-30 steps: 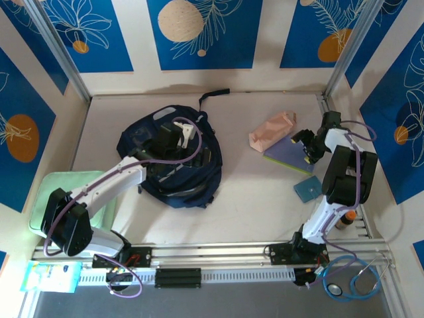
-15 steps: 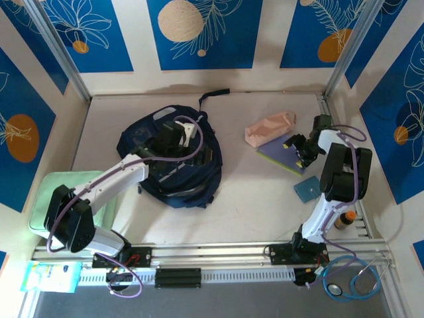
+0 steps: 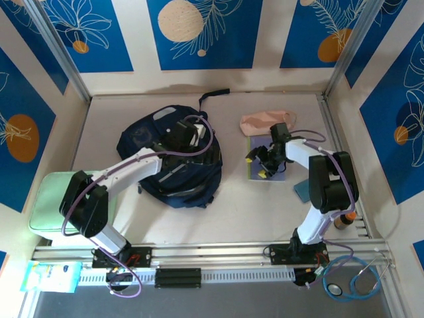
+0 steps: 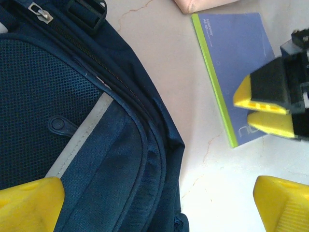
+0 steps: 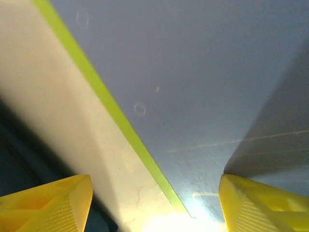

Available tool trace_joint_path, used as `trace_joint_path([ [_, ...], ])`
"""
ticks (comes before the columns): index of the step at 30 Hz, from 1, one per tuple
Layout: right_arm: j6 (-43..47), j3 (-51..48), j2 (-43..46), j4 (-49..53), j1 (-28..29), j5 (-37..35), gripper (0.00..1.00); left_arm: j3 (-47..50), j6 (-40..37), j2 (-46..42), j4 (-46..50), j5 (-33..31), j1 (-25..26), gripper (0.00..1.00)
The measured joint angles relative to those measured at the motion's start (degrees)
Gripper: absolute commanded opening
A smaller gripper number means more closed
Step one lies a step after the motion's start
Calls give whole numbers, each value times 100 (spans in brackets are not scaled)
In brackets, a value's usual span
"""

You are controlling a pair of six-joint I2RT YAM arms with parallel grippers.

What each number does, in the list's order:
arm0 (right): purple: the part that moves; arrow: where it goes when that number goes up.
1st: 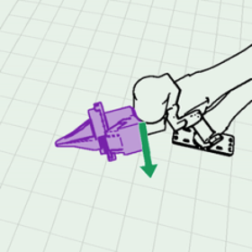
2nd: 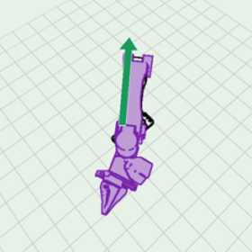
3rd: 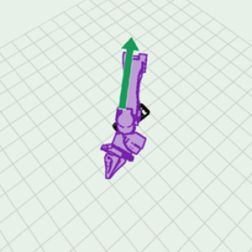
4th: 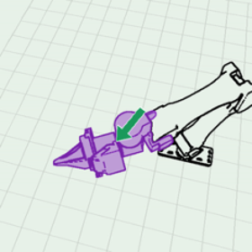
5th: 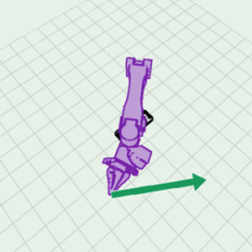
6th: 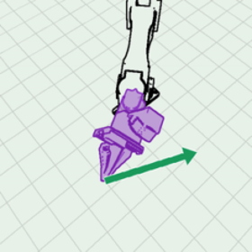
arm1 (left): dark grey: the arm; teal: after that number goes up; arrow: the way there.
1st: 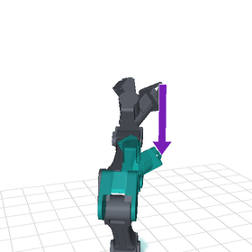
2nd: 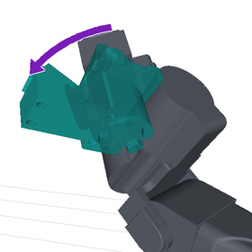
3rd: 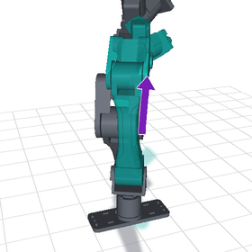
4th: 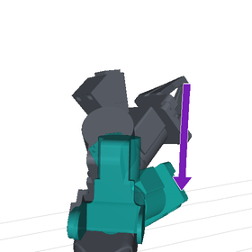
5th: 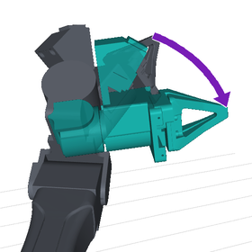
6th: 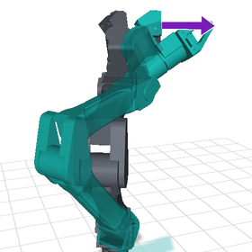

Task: Pack the student bag
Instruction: Rotate the book at the middle-right of the table, then move the book to the middle-right of the table.

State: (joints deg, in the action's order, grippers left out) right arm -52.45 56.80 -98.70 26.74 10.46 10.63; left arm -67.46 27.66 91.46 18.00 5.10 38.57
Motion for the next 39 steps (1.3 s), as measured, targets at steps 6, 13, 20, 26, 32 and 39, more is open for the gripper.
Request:
trace_joint_path([
  [6, -446, -424, 553, -59, 822, -28, 69, -57, 101, 105, 2, 7, 39, 99],
  [13, 0, 153, 833, 79, 520, -468, 69, -369, 101, 306, 39, 92, 166, 100],
  [20, 728, 1224, 46, 286, -90, -920, 68, -568, 103, 501, 46, 153, 293, 100],
  [26, 1064, 1589, -662, 444, -494, -975, 66, -680, 107, 662, 92, 243, 358, 100],
  [32, 1182, 1513, -863, 564, -428, -984, 66, -929, 195, 855, 90, 393, 439, 97],
  [39, 1506, 1075, -662, 671, -55, -953, 66, -1062, 199, 1117, 92, 719, 562, 96],
])
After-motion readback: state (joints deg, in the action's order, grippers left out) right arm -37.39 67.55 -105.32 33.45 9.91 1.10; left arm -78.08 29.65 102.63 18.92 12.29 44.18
